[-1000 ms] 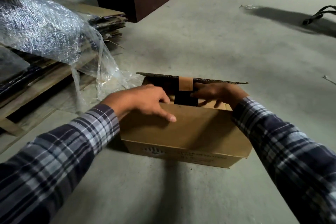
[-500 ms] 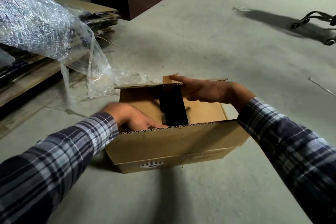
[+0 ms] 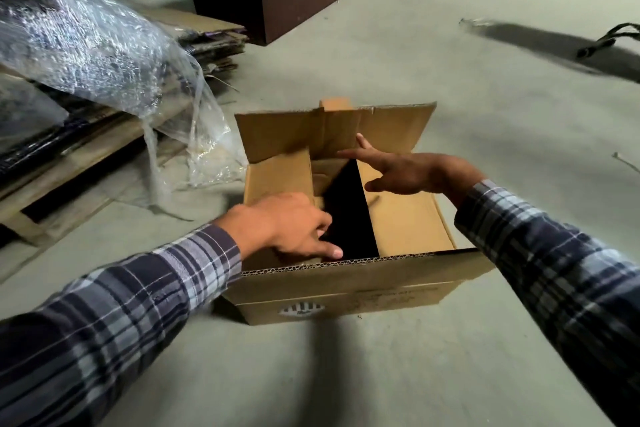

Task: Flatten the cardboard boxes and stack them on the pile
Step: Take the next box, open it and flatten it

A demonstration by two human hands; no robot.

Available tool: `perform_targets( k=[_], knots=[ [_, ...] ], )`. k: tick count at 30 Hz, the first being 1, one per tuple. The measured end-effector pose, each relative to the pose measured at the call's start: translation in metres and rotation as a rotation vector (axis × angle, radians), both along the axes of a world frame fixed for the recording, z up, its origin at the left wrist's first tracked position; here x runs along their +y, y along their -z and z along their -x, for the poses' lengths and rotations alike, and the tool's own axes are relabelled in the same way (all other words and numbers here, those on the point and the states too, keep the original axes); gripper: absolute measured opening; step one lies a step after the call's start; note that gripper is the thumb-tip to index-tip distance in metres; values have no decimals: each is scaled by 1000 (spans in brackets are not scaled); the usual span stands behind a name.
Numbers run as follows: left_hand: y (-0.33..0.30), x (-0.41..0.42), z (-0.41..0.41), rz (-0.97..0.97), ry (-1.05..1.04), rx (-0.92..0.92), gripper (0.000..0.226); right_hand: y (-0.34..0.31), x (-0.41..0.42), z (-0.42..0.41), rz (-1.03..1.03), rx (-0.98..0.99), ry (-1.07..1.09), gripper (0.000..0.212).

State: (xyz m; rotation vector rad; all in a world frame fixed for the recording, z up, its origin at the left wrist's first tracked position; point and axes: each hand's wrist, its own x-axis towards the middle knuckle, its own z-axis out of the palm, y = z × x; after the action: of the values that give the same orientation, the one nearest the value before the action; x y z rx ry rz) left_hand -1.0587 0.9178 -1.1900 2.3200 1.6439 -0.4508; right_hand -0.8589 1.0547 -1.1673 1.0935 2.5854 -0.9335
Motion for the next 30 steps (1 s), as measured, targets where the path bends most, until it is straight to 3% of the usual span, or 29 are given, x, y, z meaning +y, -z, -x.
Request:
perform_targets(
  k=[3, 7, 13, 15, 17, 20, 23, 27, 30],
  knots=[
    [-18, -4, 14, -82, -53, -19, 45, 2, 9, 7, -24, -59, -5, 81],
    [-39, -10, 36, -39, -255, -74, 29, 4, 13, 9, 1, -90, 1, 83],
    [-58, -25, 54, 12, -387, -91, 18, 35, -3, 9, -130, -645, -261, 56],
    [-58, -27, 59, 6, -407, -78, 16, 40, -12, 8, -236, -747, -379, 48],
    [-58, -28, 62, -7, -432, -74, 15, 33, -17, 10, -365, -737, -418, 50],
    [-57, -27, 63, -30, -444, -81, 14, 14, -23, 10, -608, -608, -395, 80],
    [-56, -28, 67, -39, -451, -88, 12, 1, -23, -5, -818, -481, -279, 62],
    [-58, -29, 73, -25, -465, -61, 12, -22, -15, -48, -923, -512, -70, 42],
    [-58, -28, 77, -8, -466, -45, 12, -34, -6, -84, -893, -594, 58, 55]
  ],
)
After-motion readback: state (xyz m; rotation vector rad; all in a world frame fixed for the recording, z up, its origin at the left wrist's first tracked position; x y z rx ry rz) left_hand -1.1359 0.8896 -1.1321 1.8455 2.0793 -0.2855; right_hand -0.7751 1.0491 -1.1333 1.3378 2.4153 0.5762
